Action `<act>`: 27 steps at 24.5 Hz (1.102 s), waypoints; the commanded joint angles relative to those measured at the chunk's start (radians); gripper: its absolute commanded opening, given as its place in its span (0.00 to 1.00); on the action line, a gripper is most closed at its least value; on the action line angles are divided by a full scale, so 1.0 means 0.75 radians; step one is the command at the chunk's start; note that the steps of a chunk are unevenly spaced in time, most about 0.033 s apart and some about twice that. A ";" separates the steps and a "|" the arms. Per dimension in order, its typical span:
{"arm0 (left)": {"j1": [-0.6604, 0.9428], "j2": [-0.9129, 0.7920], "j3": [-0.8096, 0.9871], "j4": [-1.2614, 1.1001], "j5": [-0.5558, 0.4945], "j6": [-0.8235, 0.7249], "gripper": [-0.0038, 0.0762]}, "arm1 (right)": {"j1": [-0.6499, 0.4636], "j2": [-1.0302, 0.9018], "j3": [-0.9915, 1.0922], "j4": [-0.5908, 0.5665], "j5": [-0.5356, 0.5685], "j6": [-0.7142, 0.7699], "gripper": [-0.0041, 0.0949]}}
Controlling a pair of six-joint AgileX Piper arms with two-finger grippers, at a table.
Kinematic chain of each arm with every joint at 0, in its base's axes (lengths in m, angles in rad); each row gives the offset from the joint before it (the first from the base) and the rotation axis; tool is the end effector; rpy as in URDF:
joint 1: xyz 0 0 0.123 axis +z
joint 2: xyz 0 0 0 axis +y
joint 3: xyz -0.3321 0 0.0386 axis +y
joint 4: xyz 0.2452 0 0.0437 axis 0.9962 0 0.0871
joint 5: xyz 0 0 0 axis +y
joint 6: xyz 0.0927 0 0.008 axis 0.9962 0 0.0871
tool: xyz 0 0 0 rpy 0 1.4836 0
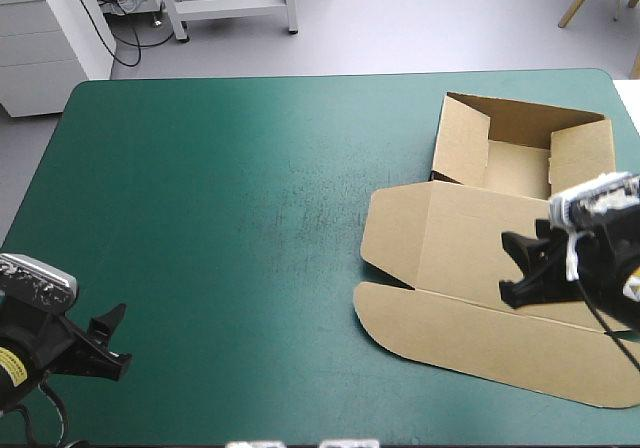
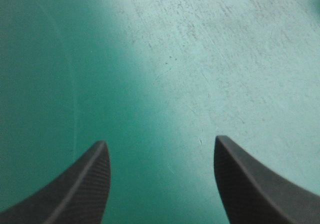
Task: Fold the box
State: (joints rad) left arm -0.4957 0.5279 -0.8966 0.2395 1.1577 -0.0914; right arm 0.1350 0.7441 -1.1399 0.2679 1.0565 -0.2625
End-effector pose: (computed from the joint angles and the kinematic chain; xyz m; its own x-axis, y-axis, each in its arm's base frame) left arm 0.0232 0.0104 0.3948 -0.5586 0.3091 -0.7697 0.3206 0.9363 0.1433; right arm 0.0645 0.0304 0.4632 -0.4787 -0.1906 -0.8571 -0.3892 0.9211 0.0124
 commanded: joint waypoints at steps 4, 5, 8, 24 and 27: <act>-0.011 -0.115 0.046 -0.041 -0.125 -0.007 0.58 | 0.005 -0.325 0.244 0.076 -0.085 -0.066 0.46; -0.011 -0.152 0.081 -0.074 -0.129 0.005 0.58 | 0.005 -0.397 0.297 0.076 -0.085 -0.066 0.46; -0.011 -0.220 0.180 -0.157 -0.139 0.065 0.58 | 0.005 -0.510 0.406 0.089 -0.073 -0.076 0.46; -0.011 -0.549 0.502 -0.319 -0.253 0.163 0.55 | 0.005 -0.734 0.689 0.113 -0.173 -0.031 0.46; -0.011 -0.559 0.520 -0.310 -0.253 0.160 0.55 | 0.005 -0.734 0.723 0.113 -0.206 -0.031 0.46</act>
State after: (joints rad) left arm -0.4957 0.0980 -0.4913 0.0094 1.0412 0.0296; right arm 0.1350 0.1806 -0.5945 0.3276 0.9947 -0.2834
